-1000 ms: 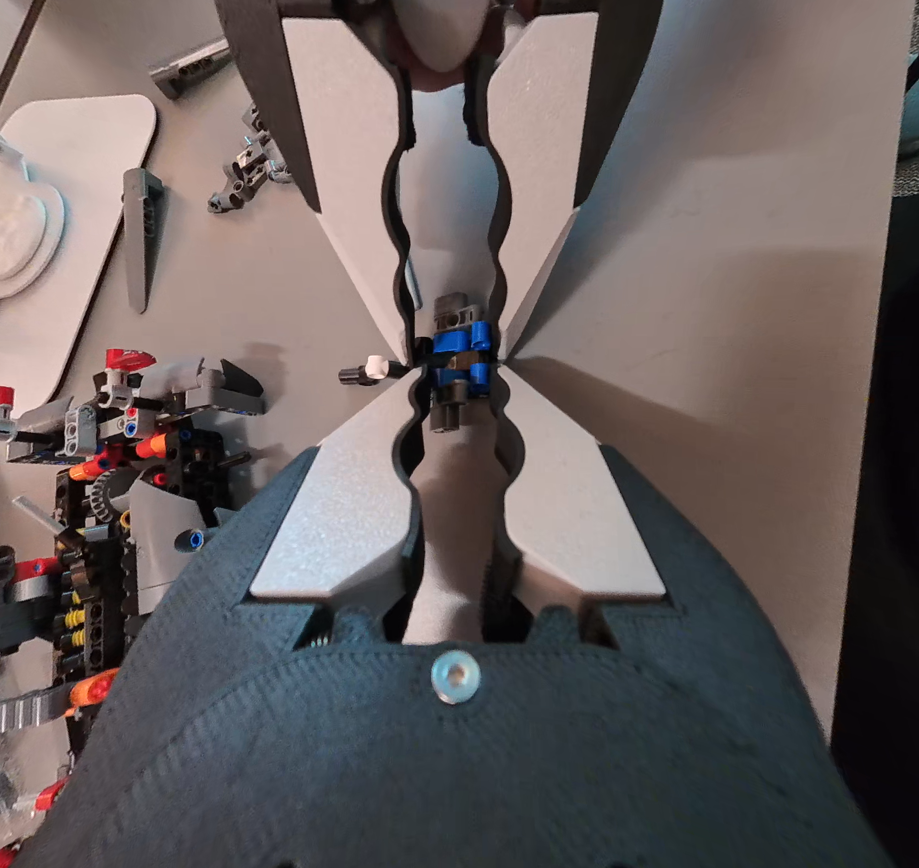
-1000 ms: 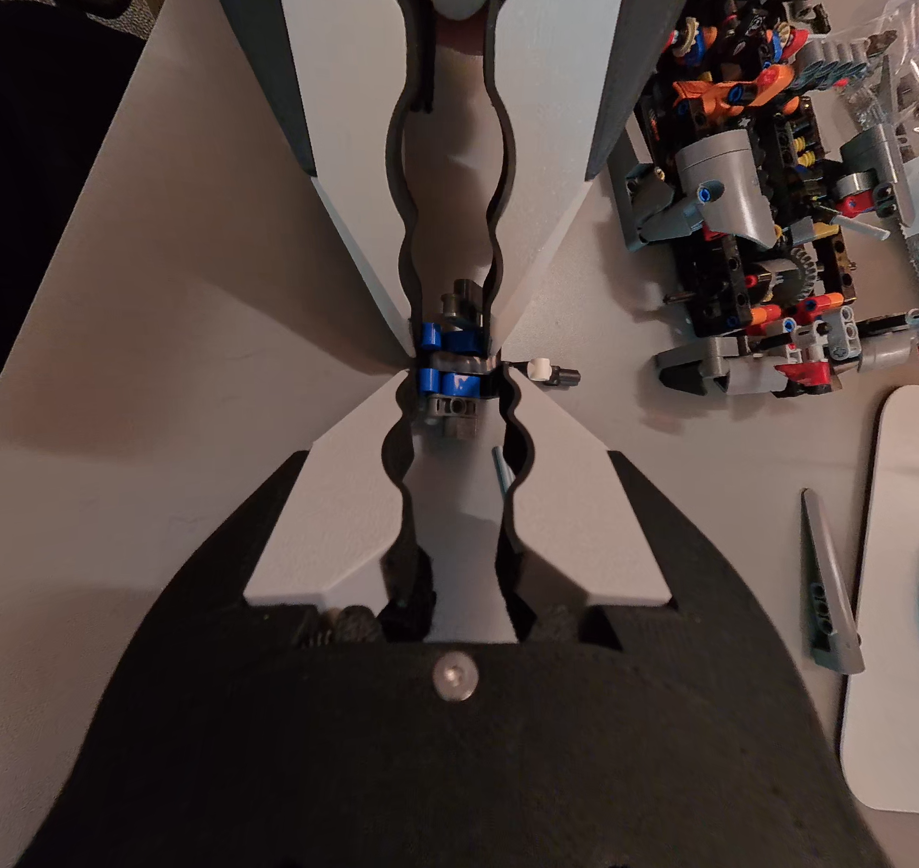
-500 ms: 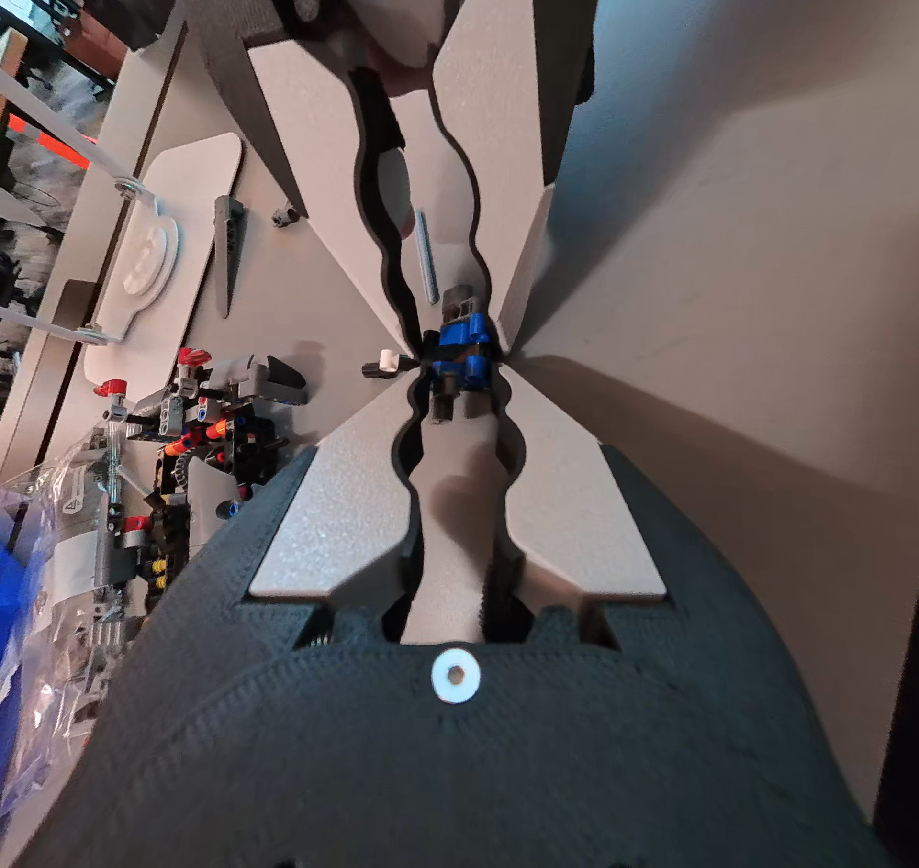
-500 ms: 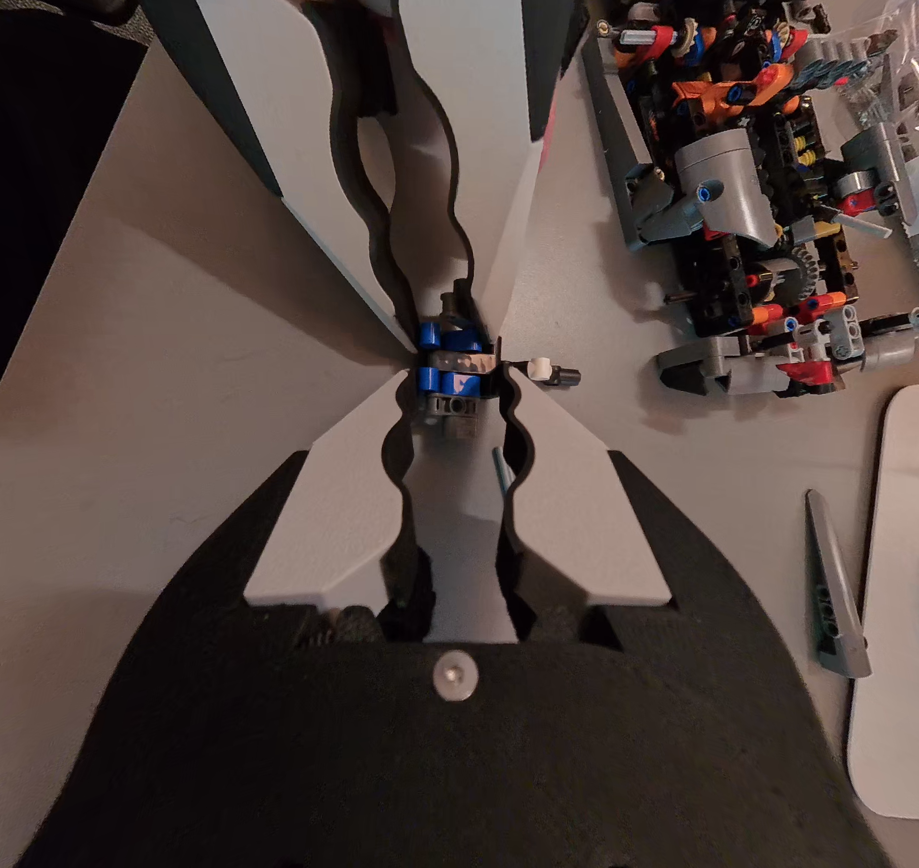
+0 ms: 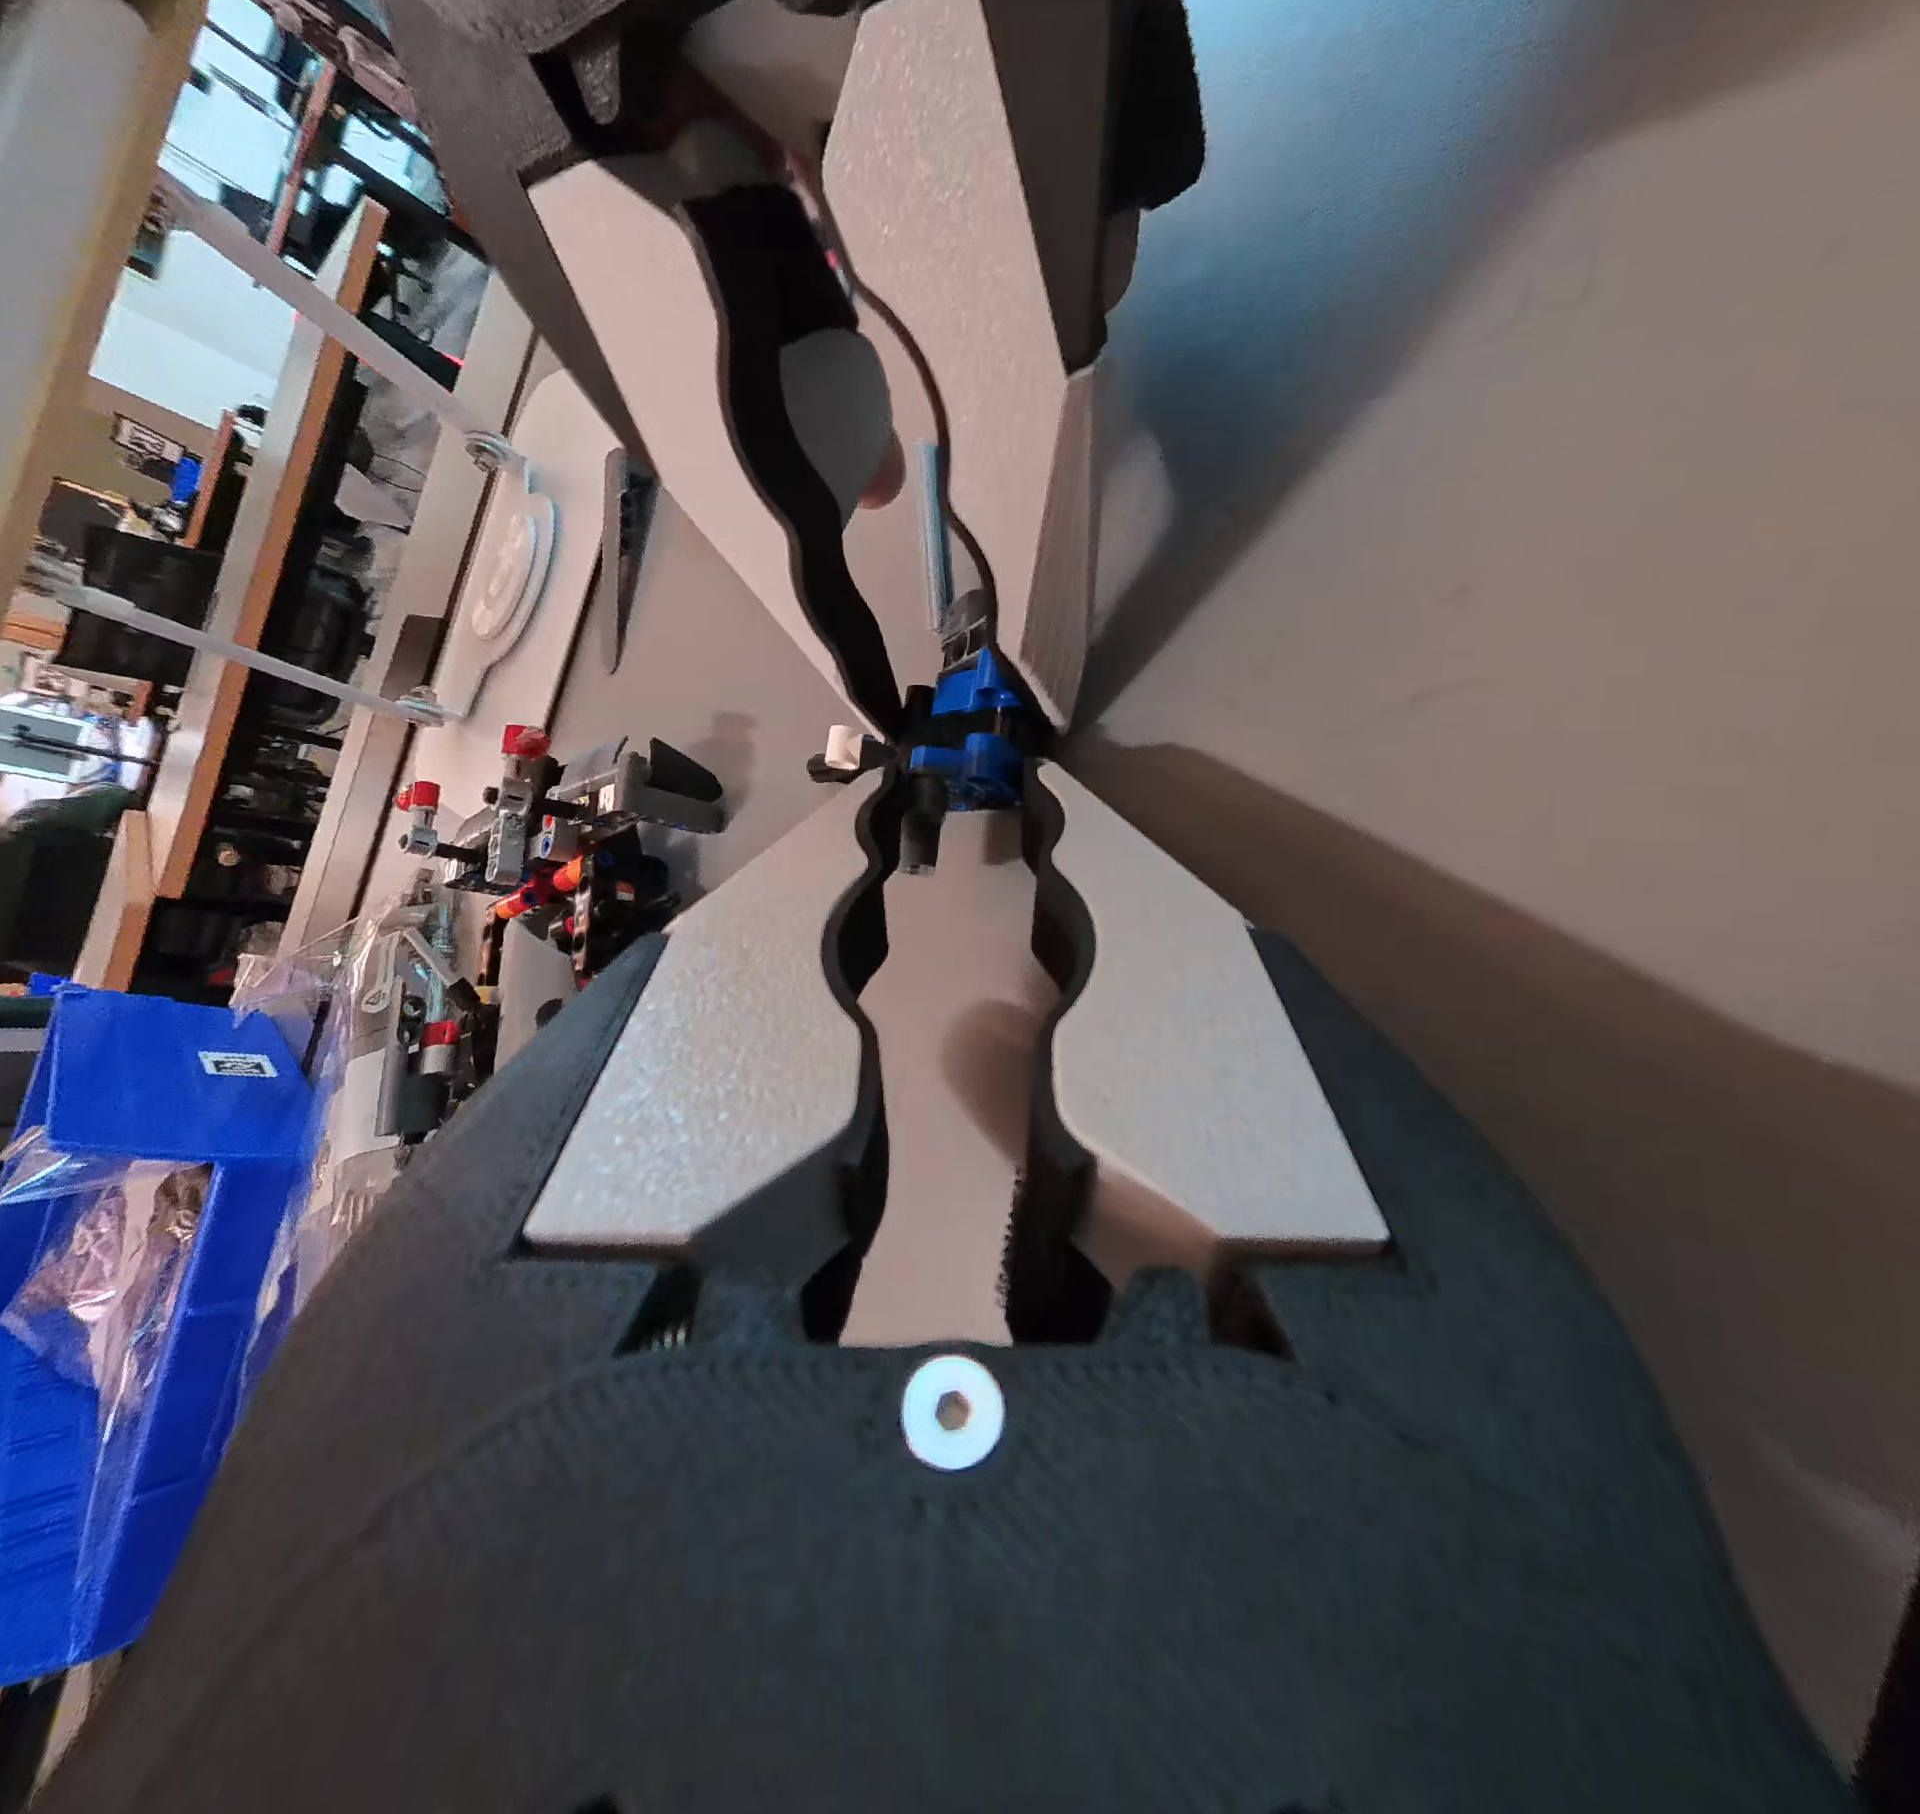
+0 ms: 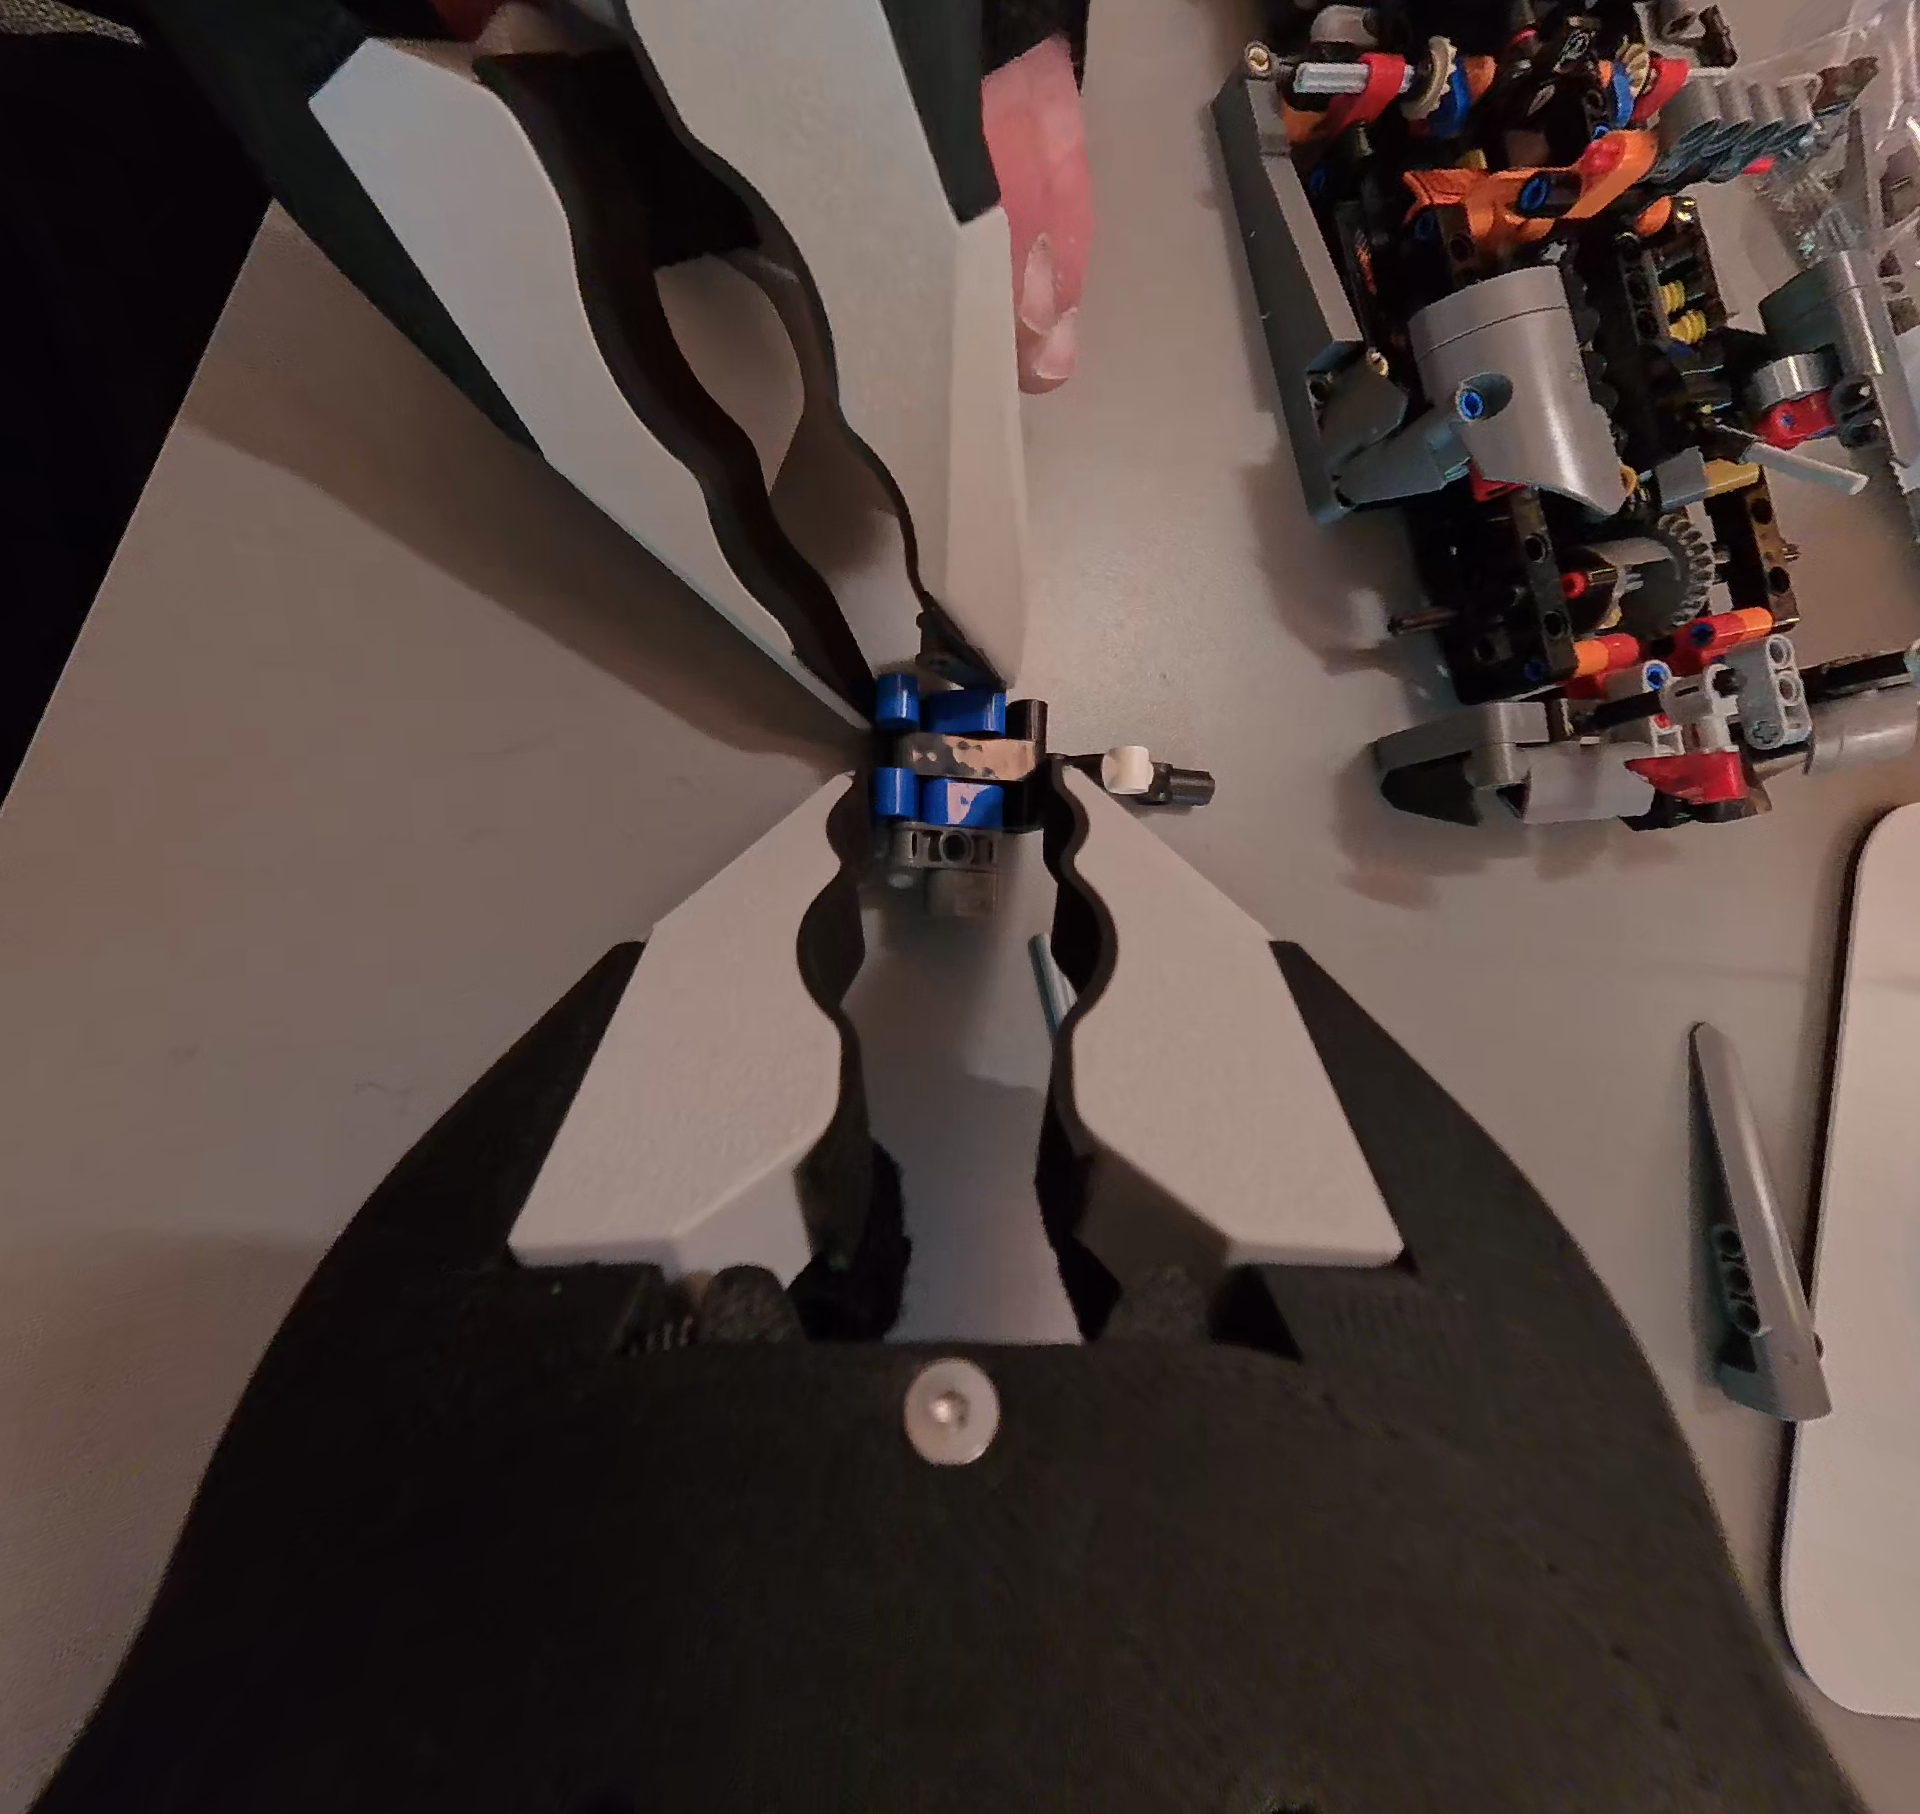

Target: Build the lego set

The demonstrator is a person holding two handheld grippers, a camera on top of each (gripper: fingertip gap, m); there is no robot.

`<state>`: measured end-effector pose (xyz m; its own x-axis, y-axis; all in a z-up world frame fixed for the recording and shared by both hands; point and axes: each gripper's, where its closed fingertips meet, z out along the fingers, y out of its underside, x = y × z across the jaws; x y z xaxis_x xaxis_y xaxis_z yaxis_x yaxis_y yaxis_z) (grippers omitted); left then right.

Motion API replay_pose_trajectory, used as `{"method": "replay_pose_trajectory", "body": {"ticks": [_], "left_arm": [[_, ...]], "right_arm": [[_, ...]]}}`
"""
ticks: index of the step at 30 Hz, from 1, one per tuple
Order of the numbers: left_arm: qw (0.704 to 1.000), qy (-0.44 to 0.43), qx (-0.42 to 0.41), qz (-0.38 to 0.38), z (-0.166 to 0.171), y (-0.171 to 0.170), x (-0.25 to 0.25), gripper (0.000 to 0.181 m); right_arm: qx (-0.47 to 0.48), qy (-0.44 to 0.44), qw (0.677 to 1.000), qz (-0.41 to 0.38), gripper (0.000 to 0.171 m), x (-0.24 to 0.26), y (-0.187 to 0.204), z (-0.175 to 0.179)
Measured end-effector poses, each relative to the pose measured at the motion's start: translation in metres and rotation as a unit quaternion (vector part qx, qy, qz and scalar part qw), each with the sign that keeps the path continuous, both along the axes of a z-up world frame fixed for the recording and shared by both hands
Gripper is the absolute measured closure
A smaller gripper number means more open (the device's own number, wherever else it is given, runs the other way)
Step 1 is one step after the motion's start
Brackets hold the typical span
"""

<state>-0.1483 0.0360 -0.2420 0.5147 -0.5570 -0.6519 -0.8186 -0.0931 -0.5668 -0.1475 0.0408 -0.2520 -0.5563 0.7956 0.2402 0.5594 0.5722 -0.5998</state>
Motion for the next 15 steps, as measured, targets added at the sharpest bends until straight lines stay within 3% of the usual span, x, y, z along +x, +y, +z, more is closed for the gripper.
{"method": "replay_pose_trajectory", "body": {"ticks": [1, 15], "left_arm": [[1.000, 0.003, 0.006, 0.001, 0.0002, -0.0001, -0.0001, 0.161], [0.999, 0.013, 0.040, 0.007, 0.0004, -0.0009, 0.0005, 0.162]], "right_arm": [[0.000, 0.000, 1.000, 0.000, 0.142, -0.0001, -0.0001, 0.0000], [-0.004, 0.000, 1.000, 0.000, 0.142, 0.0000, -0.0002, 0.0000]]}}
